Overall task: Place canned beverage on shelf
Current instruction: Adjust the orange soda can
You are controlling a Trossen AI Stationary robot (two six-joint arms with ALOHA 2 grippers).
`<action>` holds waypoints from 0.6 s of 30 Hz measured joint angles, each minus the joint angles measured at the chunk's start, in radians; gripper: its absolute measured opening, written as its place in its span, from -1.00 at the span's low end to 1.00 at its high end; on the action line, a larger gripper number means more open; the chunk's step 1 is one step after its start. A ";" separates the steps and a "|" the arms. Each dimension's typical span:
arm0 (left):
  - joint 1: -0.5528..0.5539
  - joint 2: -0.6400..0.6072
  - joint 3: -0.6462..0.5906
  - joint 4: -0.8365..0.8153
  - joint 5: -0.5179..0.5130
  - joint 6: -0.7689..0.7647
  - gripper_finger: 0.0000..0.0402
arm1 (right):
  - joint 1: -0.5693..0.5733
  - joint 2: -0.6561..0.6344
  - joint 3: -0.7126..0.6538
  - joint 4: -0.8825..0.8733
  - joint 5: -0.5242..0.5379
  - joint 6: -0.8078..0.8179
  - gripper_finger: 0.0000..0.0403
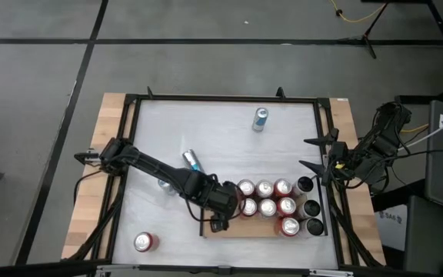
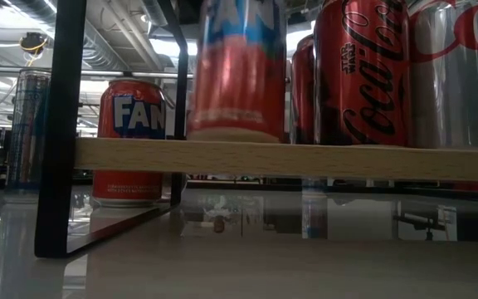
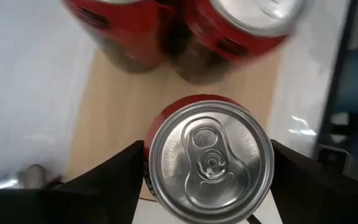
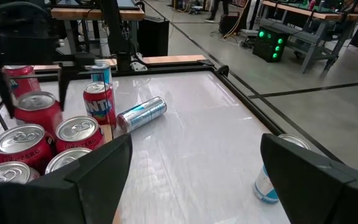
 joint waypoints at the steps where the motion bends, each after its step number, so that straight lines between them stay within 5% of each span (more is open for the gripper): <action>1: -0.004 0.000 0.000 0.000 0.010 0.000 0.36 | 0.000 0.000 0.000 0.000 0.000 0.000 0.72; 18: -0.126 0.002 -0.001 0.010 -0.082 -0.005 0.37 | 0.000 0.000 0.000 0.000 0.000 0.000 0.72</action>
